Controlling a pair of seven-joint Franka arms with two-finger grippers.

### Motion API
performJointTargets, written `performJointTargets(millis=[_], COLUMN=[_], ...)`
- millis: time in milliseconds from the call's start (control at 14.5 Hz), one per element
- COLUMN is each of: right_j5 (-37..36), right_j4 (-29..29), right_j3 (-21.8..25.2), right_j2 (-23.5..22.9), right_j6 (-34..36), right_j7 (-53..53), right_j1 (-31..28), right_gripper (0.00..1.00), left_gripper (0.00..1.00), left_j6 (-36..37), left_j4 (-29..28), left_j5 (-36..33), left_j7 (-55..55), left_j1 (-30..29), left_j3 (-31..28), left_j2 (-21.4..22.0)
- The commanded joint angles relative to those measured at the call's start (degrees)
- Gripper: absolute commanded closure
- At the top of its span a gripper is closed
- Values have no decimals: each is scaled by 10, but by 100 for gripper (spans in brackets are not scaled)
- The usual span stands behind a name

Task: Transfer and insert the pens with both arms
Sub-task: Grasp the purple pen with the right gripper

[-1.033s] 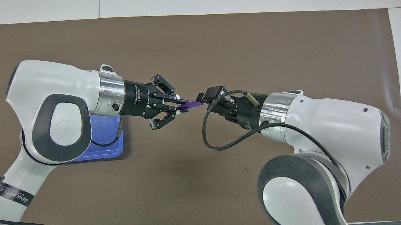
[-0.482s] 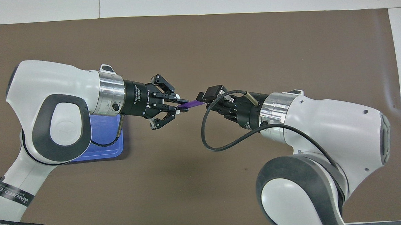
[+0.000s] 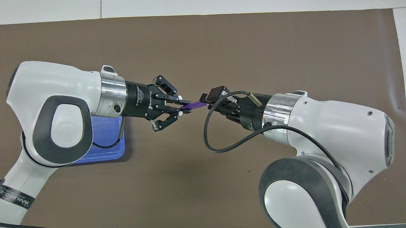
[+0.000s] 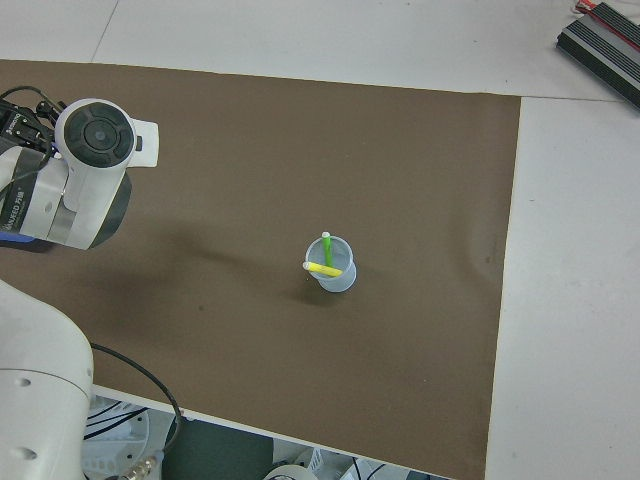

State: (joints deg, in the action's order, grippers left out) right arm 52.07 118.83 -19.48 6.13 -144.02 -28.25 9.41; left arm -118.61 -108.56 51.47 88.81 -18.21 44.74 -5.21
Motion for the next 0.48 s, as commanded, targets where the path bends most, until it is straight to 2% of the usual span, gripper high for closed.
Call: performJointTargets(millis=[0, 69, 138, 413], right_j5=[6, 5, 5, 5], right_j4=[-8, -8, -8, -6], right_j3=[-1, -2, -2, -1], right_j2=[-9, -9, -9, -8], right_j6=[-9, -8, -7, -4], right_j7=[19, 19, 20, 18], right_j1=[1, 2, 1, 2], right_gripper=[65, 72, 100, 100], left_gripper=[100, 100, 100, 100], left_j6=[-12, -12, -12, -13], left_j4=[-14, -14, -14, -14], left_j5=[15, 15, 14, 14], left_j7=[4, 4, 4, 4], left_j1=[3, 3, 3, 3], left_j3=[-2, -2, -2, -2], left_j2=[20, 20, 20, 20])
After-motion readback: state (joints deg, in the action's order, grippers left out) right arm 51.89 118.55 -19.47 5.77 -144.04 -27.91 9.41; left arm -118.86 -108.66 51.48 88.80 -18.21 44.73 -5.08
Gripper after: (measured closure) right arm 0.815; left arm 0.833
